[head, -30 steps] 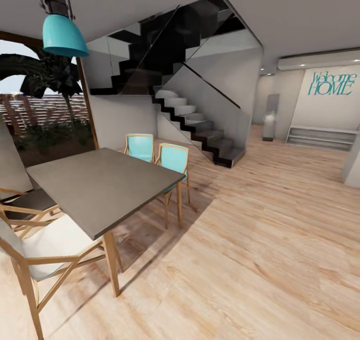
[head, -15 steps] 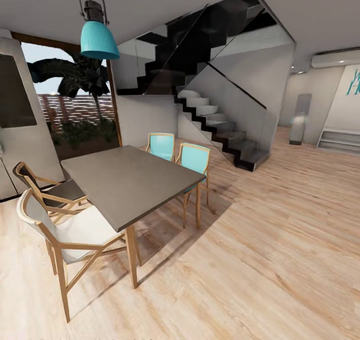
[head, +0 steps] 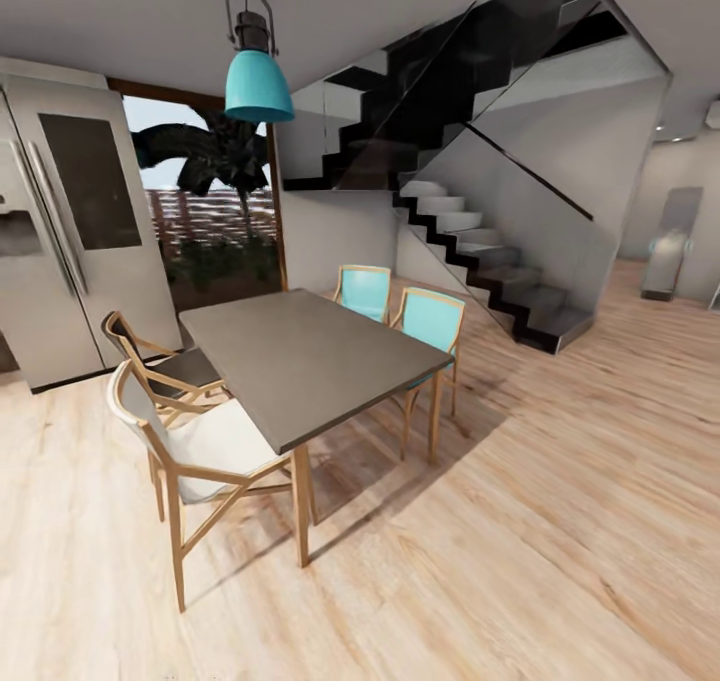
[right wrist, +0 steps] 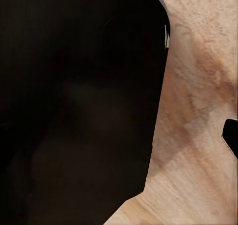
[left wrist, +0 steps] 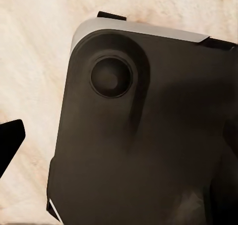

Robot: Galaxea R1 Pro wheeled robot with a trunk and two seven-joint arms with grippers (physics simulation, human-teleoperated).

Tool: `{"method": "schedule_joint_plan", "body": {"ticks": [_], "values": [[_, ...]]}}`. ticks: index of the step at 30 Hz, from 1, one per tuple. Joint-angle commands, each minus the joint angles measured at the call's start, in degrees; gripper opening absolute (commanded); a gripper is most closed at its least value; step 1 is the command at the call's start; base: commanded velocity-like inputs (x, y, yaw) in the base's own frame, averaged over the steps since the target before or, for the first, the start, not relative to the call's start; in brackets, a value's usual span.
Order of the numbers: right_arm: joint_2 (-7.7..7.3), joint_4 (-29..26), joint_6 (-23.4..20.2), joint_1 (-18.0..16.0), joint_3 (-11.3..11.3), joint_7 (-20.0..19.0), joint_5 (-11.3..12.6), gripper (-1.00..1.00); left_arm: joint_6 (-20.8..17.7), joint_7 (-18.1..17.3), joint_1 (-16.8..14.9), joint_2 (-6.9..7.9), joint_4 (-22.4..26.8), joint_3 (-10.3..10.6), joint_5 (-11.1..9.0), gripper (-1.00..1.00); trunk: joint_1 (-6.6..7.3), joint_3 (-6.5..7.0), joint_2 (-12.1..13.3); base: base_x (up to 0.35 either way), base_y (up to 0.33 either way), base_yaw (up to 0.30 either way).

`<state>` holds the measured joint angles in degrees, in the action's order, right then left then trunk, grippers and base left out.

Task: In the kitchen, take the popcorn bag from the countertop, put it into the microwave, and heat it until the popcorn is cooked so the cooked popcorn ends up inside the bag.

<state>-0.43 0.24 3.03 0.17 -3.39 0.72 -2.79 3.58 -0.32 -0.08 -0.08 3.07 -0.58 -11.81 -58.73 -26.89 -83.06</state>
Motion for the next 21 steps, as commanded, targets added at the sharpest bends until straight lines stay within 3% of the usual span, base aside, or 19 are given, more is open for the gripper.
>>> {"method": "schedule_joint_plan", "body": {"ticks": [1, 21], "values": [[-0.01, 0.0, 0.2, 0.0, -0.3, 0.1, -0.3, 1.0, 0.1, 0.0, 0.0, -0.01, 0.0, 0.0, -0.3, 1.0, 0.0, -0.04, 0.0, 0.0, 0.0, 0.281], [0.0, 0.0, 0.2, 0.0, -0.3, 0.1, -0.4, 1.0, 0.1, 0.0, 0.0, -0.01, 0.0, 0.0, -0.3, 1.0, 0.0, -0.04, 0.0, 0.0, 0.0, 0.281]]}}
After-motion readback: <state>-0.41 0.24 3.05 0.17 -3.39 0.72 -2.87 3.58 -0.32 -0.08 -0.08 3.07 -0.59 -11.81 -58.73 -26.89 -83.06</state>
